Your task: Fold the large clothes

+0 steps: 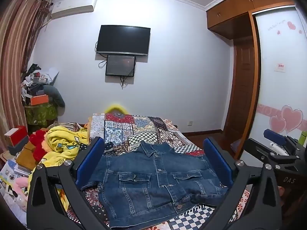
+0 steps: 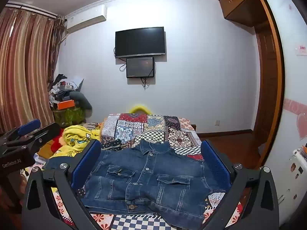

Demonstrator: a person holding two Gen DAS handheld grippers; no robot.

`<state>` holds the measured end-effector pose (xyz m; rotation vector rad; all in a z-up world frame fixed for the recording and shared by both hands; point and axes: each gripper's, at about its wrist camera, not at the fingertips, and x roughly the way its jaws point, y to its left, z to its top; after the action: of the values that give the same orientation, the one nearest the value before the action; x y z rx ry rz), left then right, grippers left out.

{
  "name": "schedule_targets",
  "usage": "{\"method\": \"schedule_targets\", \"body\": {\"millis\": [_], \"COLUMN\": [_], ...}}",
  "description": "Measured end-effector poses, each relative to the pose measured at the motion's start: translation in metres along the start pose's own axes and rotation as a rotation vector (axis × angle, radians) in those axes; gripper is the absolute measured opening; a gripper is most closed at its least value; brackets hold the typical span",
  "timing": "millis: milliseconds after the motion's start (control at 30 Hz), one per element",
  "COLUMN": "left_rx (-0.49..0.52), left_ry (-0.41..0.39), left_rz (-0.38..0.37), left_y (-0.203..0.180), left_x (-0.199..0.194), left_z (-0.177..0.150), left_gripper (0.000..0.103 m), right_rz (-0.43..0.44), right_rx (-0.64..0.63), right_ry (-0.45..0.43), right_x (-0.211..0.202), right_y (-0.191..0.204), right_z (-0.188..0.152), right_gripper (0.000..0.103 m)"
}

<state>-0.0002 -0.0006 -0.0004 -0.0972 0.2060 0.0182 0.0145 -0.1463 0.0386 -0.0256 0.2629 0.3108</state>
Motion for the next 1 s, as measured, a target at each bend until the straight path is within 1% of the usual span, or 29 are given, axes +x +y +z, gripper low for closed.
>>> {"method": "schedule_targets", "body": {"millis": [33,233,333,367,500,867,1000], "left_rx": [0.001,-0.035,-0.034,-0.019,-0.012,0.003,-0.001], "left_ry": [-0.002,0.014,0.012,0.016,0.013,0.009,0.007], "left_rz": [0.009,-0.012,0.006,0.011,0.017,0.01,0.002], "left_y": [0.0,0.013,0.014,0.008,0.007,0.005,0.005], "left_x": [0.0,-0.002,0.002,0.004,0.005,0.004,0.004], "left_z": [0.0,0.002,0.001,0.002,0.001,0.0,0.001], "left_gripper": [0.103,0.103,0.103,0.103,0.103,0.103,0.103], "right_rz": [0.001,0.0,-0.004,-0.006,-0.01,-0.01,-0.012], "right_rx": [0.001,0.004,0.004,0.005,0.002,0.001,0.007], "right_ry": [-0.001,0.009,0.008,0.008,0.008,0.008,0.007], "right_x": [0.0,0.0,0.0,0.0,-0.003,0.003,0.001], "right_y": [0.0,0.001,0.0,0.0,0.0,0.003,-0.002], "right_z": [0.0,0.0,0.001,0.002,0.0,-0.001,0.003], "right_gripper": [0.103,0.103,0.103,0.103,0.103,0.103,0.103]}}
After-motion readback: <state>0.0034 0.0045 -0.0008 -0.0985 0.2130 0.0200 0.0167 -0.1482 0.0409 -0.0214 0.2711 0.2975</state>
